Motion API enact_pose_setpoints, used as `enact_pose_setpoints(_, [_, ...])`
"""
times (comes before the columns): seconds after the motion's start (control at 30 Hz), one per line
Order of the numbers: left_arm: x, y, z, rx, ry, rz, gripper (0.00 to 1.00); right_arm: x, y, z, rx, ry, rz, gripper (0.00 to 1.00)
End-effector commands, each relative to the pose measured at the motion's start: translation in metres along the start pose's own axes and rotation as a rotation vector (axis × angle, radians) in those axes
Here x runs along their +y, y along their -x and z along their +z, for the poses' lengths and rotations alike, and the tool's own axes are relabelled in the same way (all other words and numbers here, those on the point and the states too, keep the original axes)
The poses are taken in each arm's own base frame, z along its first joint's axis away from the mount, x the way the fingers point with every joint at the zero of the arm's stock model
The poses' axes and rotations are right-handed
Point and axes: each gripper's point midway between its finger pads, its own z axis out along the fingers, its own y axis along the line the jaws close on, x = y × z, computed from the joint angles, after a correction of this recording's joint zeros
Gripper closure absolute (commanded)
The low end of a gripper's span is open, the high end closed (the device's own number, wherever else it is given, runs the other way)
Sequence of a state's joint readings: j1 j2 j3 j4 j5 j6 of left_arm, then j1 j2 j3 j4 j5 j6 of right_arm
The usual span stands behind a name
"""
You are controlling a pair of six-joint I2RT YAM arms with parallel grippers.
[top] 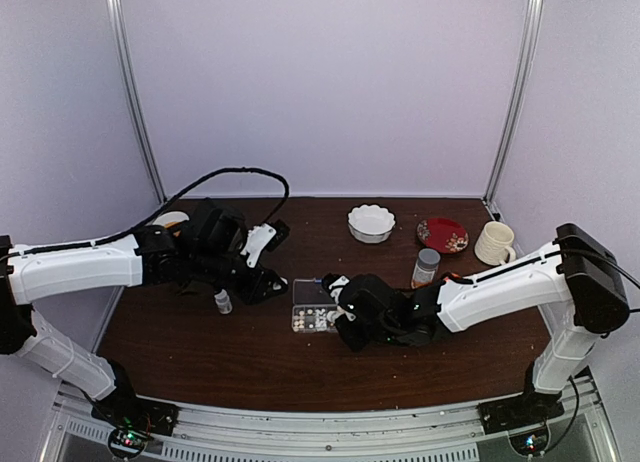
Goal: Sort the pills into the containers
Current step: Pour the pill into the compartment of the pill container.
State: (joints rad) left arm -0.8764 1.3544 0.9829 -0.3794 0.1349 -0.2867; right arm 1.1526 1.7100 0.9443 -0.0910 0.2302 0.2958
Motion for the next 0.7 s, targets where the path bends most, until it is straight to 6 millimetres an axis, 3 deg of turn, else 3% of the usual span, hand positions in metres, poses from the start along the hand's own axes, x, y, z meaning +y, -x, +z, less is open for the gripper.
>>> enact_pose_setpoints(0.0, [-0.0021, 0.0157, -0.0039, -0.03, -0.008, 0.013, 1.0, -0.0016, 0.0032, 0.0001, 0.019, -0.033, -0.015, 1.0])
enact_pose_setpoints(0.37, [-0.0026, 0.0125, -0.0014, -0.019, -0.014, 0.007, 1.0, 0.0015, 0.0067, -0.0062, -0.014, -0.011, 0.005, 1.0])
enact_pose_setpoints(0.67, [-0.0008, 0.0095, 0.0003, -0.012, -0.007, 0.001, 1.0, 0.0006, -0.0025, -0.0002, -0.003, -0.018, 0.002, 1.0])
